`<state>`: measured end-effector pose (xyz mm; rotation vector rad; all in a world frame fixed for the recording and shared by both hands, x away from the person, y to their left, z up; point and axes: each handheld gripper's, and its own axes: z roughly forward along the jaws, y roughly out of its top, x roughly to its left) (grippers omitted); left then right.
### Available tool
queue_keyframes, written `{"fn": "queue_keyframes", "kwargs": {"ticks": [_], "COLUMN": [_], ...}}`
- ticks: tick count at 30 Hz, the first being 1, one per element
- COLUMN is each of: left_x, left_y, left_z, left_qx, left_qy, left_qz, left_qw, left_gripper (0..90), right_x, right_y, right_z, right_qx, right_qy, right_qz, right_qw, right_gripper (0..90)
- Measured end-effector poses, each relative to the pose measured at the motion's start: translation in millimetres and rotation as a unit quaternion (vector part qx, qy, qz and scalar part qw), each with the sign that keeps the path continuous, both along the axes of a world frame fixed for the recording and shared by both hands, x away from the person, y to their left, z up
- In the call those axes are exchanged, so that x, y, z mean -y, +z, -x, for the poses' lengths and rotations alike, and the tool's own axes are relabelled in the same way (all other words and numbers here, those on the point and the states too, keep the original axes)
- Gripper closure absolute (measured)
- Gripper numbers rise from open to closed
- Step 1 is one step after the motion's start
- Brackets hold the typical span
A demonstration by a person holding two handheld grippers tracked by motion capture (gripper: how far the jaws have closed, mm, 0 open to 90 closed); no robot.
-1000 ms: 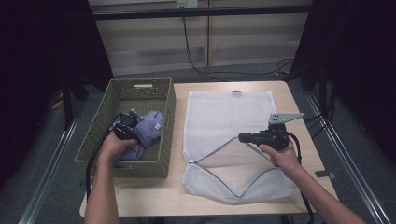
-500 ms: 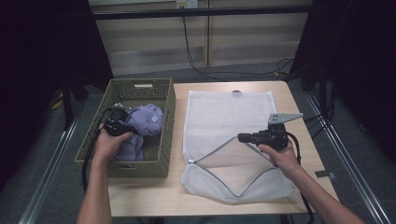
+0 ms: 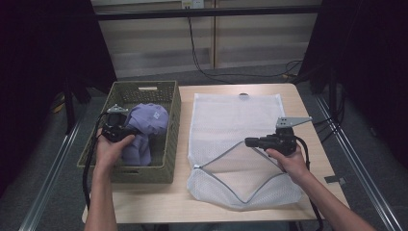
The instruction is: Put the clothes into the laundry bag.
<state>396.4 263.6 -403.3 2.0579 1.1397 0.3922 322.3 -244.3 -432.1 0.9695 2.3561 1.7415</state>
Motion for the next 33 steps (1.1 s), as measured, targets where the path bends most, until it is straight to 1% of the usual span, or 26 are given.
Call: {"fn": "queue_keyframes", "kwargs": {"ticks": [1, 2, 3, 5, 6, 8, 9, 10, 11, 12, 15, 17, 20, 21, 23, 25, 28, 30, 31, 32, 33], "left_x": [0.4, -0.6, -1.0, -2.1, -4.8, -6.1, -8.6, -10.6, -12.3, -12.7, -16.4, -19.3, -22.2, -23.7, -24.5, -27.0, -28.2, -30.4, -30.4, -32.4, -32.4], "left_y": [-0.3, 0.5, 2.0, 2.8, 4.1, 4.7, 5.9, 6.8, 7.8, 8.5, 10.5, 12.3, 14.9, 17.4, 18.4, 21.5, 22.7, 25.6, 25.6, 28.6, 28.6], "left_z": [1.5, 2.1, 3.1, 3.6, 4.8, 5.3, 6.4, 6.8, 7.6, 8.8, 11.7, 13.8, 16.4, 19.5, 20.5, 23.9, 25.4, 28.0, 28.0, 30.1, 30.1], "left_qx": [0.010, 0.013, 0.019, 0.022, 0.030, 0.032, 0.038, 0.040, 0.041, 0.046, 0.052, 0.058, 0.062, 0.070, 0.072, 0.080, 0.085, 0.093, 0.093, 0.099, 0.099], "left_qy": [0.009, 0.008, 0.010, 0.011, 0.015, 0.017, 0.023, 0.021, 0.018, 0.023, 0.026, 0.030, 0.026, 0.028, 0.027, 0.029, 0.029, 0.033, 0.033, 0.034, 0.034], "left_qz": [-0.001, -0.006, 0.009, 0.011, 0.023, 0.026, 0.035, 0.038, 0.038, 0.043, 0.045, 0.054, 0.060, 0.066, 0.067, 0.073, 0.075, 0.084, 0.084, 0.087, 0.087], "left_qw": [0.9999, 0.9999, 0.9997, 0.9996, 0.9992, 0.9990, 0.9984, 0.9982, 0.9982, 0.9978, 0.9973, 0.9964, 0.9959, 0.9949, 0.9948, 0.9937, 0.9931, 0.9917, 0.9917, 0.9906, 0.9906], "left_gripper": [78.8, 78.8, 78.8, 78.8, 78.8, 78.8, 78.8, 78.8, 78.8, 78.8, 78.8, 78.8, 78.8, 78.7, 78.8, 78.7, 78.7, 78.7, 78.7, 78.7, 78.7], "right_x": [-0.2, -0.2, -0.2, -0.1, 0.0, 0.2, 0.4, 0.4, 0.3, 0.3, 0.1, -0.2, -0.6, -0.7, -0.9, -1.1, -1.5, -1.7, -1.8, -1.7, -1.7], "right_y": [-0.3, -0.5, -0.6, -0.5, -0.4, -0.5, -0.6, -0.6, -0.5, -0.5, -0.1, 0.0, 0.0, -0.1, -0.1, -0.2, -0.6, -1.0, -0.9, -0.9, -0.9], "right_z": [-0.2, -0.4, -0.5, -0.6, -0.5, -0.7, -0.9, -0.7, -0.5, -0.4, 0.1, 0.3, 0.3, 0.2, 0.0, -0.1, -0.3, -0.6, -0.6, -0.6, -0.6], "right_qx": [0.000, -0.001, 0.000, 0.000, 0.000, 0.000, 0.000, 0.000, 0.000, 0.000, 0.001, 0.001, 0.002, 0.001, 0.002, 0.001, 0.001, 0.000, 0.000, 0.001, 0.001], "right_qy": [0.000, -0.001, 0.000, 0.000, 0.000, 0.000, -0.001, -0.001, 0.000, 0.000, 0.000, 0.001, 0.000, 0.001, 0.001, 0.003, 0.004, 0.004, 0.005, 0.005, 0.005], "right_qz": [0.000, 0.000, 0.000, 0.000, -0.001, -0.001, -0.001, -0.001, 0.000, -0.001, -0.002, -0.002, -0.002, -0.003, -0.002, -0.003, -0.002, -0.002, -0.002, -0.002, -0.002], "right_qw": [1.0000, 1.0000, 1.0000, 1.0000, 1.0000, 1.0000, 1.0000, 1.0000, 1.0000, 1.0000, 1.0000, 1.0000, 1.0000, 1.0000, 1.0000, 1.0000, 1.0000, 1.0000, 1.0000, 1.0000, 1.0000], "right_gripper": [89.7, 89.7, 89.7, 89.7, 89.7, 89.7, 89.7, 89.7, 89.7, 89.7, 89.7, 89.7, 89.7, 89.7, 89.7, 89.7, 89.7, 89.7, 89.7, 89.7, 89.7]}}
